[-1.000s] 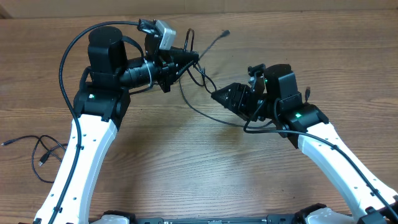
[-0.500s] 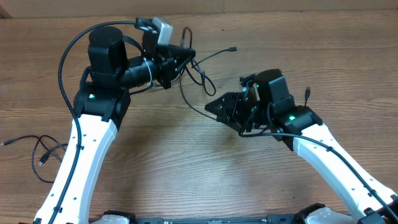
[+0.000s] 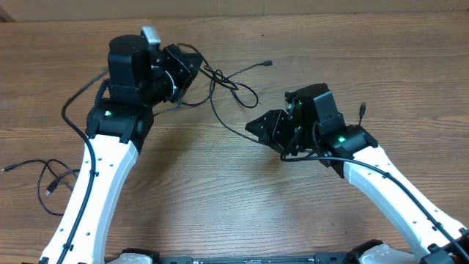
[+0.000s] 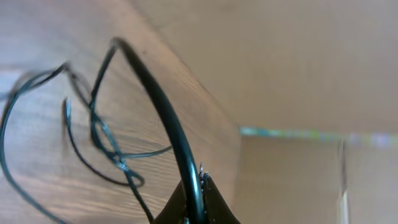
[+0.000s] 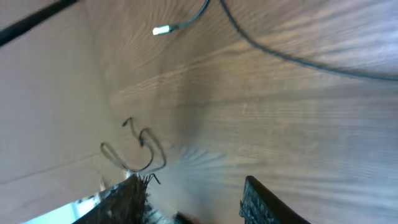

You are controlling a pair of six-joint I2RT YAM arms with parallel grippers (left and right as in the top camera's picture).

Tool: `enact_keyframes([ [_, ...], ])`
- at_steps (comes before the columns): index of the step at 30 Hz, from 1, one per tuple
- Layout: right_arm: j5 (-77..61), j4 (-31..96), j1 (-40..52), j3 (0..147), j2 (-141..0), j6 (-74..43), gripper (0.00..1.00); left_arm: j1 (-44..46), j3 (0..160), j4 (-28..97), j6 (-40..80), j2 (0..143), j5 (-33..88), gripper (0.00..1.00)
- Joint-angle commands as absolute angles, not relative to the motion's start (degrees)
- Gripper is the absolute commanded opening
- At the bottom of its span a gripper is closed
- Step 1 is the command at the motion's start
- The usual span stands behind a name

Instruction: Untangle cables

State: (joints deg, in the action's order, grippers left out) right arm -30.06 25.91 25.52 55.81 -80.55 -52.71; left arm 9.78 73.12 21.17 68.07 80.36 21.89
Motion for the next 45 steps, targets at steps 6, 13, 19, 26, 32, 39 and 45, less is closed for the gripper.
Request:
enact_keyframes([
  [6,-22.52,15.38,30.65,56.18,-85.38,-40.40,0.53,9.76,74.08,23.70,101.36,79.05,17.30,0.04],
  [13,-9.32,7.49,35.29,56.18,-91.50,-34.48,0.60,9.67,74.08,23.68,103.77,79.05,16.75,0.04],
  [19,-6.07,1.13,36.32,56.21,-97.54,-22.44,0.79,9.67,74.08,23.66,103.72,79.05,16.71,0.04],
  [26,-18.26,-5.32,34.48,56.18,-101.51,-34.79,0.72,8.54,74.08,19.64,94.70,79.05,16.56,0.04],
  [32,-21.74,-17.32,32.82,56.18,-105.23,-53.08,0.68,8.56,74.08,19.59,94.72,79.05,18.15,0.04],
  [39,-21.19,-20.21,30.37,56.21,-106.50,-77.17,0.72,8.56,74.08,19.57,94.63,79.05,20.99,0.05],
  [45,-23.42,-21.52,28.56,56.23,-106.50,-92.71,0.64,8.56,74.08,19.51,92.49,79.05,23.97,0.04],
])
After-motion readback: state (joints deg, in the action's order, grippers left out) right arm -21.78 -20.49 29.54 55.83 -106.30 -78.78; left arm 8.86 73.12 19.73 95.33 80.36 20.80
